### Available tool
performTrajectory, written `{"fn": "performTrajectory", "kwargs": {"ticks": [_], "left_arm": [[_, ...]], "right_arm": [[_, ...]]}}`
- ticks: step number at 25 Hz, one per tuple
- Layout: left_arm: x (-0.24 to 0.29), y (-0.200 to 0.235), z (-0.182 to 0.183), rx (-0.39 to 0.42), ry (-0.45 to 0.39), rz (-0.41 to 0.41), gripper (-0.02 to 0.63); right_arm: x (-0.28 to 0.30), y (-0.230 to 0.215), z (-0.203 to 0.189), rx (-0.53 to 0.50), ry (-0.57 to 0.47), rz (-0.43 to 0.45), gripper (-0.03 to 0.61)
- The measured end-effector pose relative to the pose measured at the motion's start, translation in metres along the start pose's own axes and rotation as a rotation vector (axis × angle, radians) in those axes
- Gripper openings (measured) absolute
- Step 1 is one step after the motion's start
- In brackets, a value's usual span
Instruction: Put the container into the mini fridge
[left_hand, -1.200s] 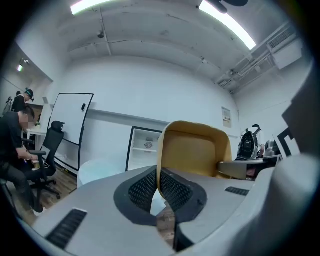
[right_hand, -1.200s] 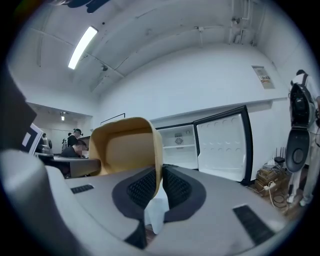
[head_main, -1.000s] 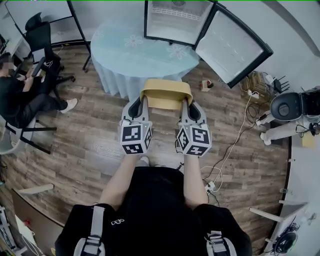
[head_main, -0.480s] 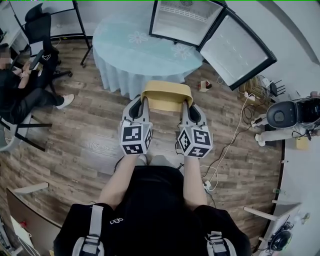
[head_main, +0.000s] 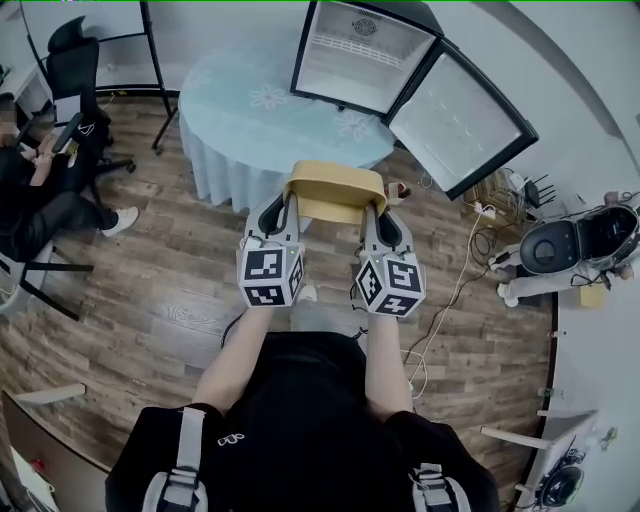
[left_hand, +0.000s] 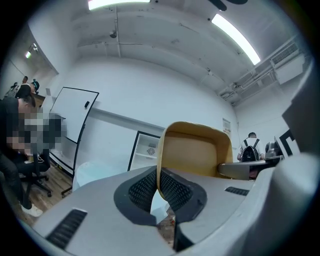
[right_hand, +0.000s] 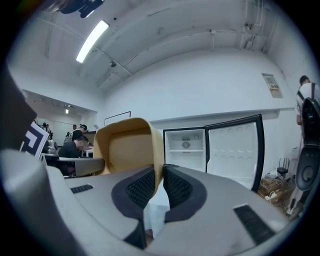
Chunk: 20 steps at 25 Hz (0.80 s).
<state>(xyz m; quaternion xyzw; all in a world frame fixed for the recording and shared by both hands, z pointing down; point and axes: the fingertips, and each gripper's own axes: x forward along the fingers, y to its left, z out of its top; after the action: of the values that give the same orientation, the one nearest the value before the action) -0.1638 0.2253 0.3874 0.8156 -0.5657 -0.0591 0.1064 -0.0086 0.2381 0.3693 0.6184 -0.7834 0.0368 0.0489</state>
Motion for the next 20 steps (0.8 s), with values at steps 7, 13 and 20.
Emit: {"fn": "performTrajectory", "kwargs": {"ticks": [7, 13, 20], "left_arm": [[0.043, -0.014, 0.014, 0.045, -0.038, -0.063, 0.018], [0.098, -0.026, 0.022, 0.072, -0.055, -0.098, 0.02], [0.158, -0.014, 0.004, 0.058, -0.004, -0.068, 0.02]], "right_arm": [[0.024, -0.031, 0.018, 0.011, -0.069, -0.041, 0.034], [0.061, -0.07, 0.027, 0.032, -0.099, -0.058, 0.034], [0.118, -0.099, 0.011, 0.065, -0.051, -0.039, 0.034]]}}
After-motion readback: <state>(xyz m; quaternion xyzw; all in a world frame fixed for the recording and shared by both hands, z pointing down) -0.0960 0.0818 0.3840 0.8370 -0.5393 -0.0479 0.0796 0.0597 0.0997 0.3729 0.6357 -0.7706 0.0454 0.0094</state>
